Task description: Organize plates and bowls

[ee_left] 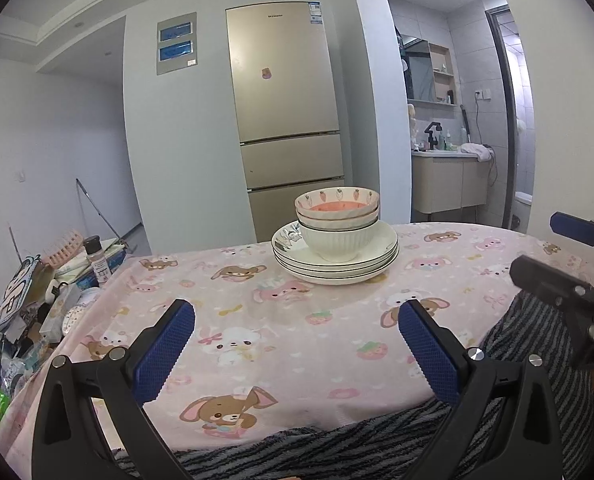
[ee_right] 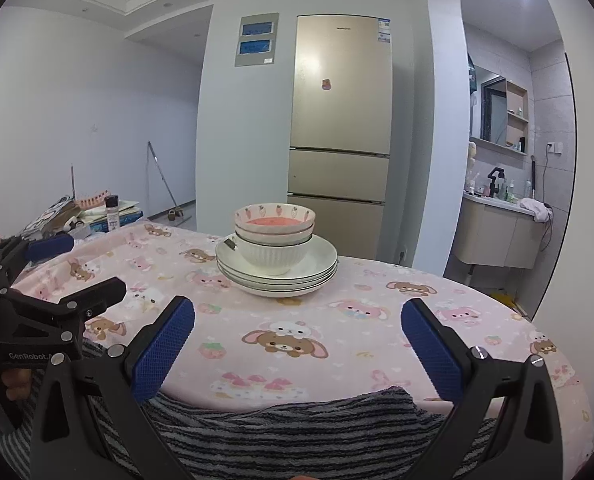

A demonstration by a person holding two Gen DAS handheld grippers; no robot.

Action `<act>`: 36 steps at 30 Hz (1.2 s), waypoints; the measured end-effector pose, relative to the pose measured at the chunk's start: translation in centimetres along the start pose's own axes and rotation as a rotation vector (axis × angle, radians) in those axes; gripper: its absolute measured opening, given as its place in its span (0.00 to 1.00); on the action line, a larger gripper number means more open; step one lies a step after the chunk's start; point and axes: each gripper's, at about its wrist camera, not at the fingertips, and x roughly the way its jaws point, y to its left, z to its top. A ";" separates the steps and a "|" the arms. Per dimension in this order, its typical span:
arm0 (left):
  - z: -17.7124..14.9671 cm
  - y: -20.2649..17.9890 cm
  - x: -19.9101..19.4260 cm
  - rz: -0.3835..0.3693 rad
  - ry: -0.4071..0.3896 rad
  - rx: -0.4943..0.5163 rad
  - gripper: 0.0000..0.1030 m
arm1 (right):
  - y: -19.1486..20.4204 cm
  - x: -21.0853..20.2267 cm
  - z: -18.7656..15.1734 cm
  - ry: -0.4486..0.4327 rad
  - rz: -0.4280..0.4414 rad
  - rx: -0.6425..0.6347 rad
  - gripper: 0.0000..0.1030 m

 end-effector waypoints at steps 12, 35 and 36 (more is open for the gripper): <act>0.3 -0.2 -0.4 0.005 -0.006 0.005 1.00 | -0.6 0.2 -0.2 0.033 0.023 0.037 1.00; 0.4 -0.2 -0.4 0.005 -0.011 0.002 1.00 | 0.3 -0.1 -0.2 0.028 0.024 -0.009 1.00; 0.4 -0.2 -0.3 0.005 -0.011 0.002 1.00 | 0.2 -0.1 -0.2 0.028 0.026 -0.010 1.00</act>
